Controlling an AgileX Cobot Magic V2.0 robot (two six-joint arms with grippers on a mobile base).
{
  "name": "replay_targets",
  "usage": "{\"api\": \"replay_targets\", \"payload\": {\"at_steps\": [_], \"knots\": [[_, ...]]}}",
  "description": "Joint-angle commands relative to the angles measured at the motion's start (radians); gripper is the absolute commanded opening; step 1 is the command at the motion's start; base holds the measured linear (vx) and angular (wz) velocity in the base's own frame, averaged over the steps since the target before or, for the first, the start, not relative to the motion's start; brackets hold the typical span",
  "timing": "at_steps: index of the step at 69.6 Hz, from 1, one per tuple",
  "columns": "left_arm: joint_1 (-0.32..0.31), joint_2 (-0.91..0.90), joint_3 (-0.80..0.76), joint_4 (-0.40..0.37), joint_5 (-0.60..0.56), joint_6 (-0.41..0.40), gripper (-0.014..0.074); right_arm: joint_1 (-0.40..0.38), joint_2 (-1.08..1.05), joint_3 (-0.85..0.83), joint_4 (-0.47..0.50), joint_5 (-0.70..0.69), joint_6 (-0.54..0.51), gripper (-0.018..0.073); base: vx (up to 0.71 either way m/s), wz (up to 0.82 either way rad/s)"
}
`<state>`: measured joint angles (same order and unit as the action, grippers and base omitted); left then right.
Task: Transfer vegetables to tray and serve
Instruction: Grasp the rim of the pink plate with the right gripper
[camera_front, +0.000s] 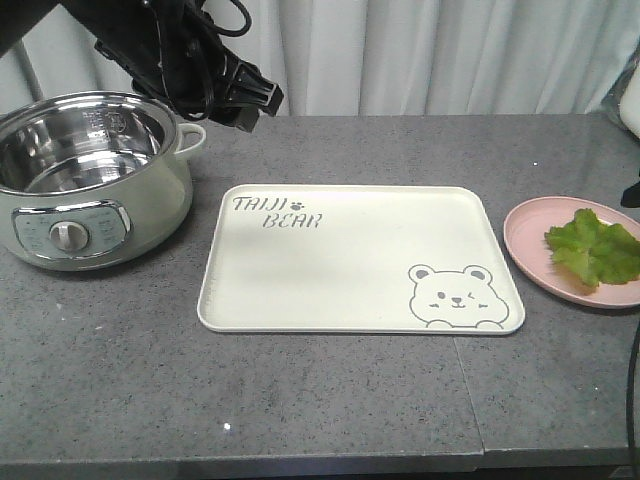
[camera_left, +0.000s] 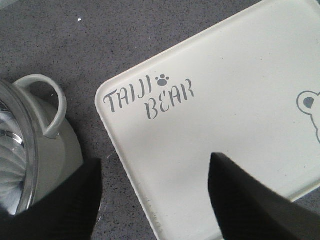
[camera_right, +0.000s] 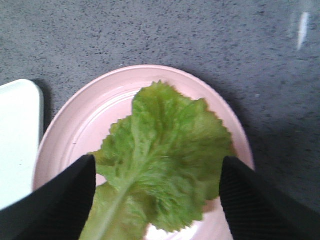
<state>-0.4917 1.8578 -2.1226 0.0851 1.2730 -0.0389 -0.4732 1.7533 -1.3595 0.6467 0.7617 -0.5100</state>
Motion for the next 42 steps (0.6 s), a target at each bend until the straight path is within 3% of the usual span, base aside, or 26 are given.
{"api": "replay_targets", "payload": {"at_steps": [1, 8, 42], "knots": [[-0.003, -0.05, -0.022, 0.004, -0.022, -0.011, 0.045, -0.007, -0.076, -0.055, -0.092, -0.005, 0.084, 0.0479, 0.0, 0.0], [-0.003, -0.05, -0.022, 0.004, -0.022, -0.011, 0.045, -0.007, -0.101, -0.058, -0.181, 0.012, 0.16, 0.0461, 0.0, 0.0], [-0.003, -0.05, -0.021, 0.004, -0.022, -0.01, 0.045, -0.007, -0.002, -0.058, -0.269, 0.117, 0.21, 0.0459, 0.0, 0.0]]}}
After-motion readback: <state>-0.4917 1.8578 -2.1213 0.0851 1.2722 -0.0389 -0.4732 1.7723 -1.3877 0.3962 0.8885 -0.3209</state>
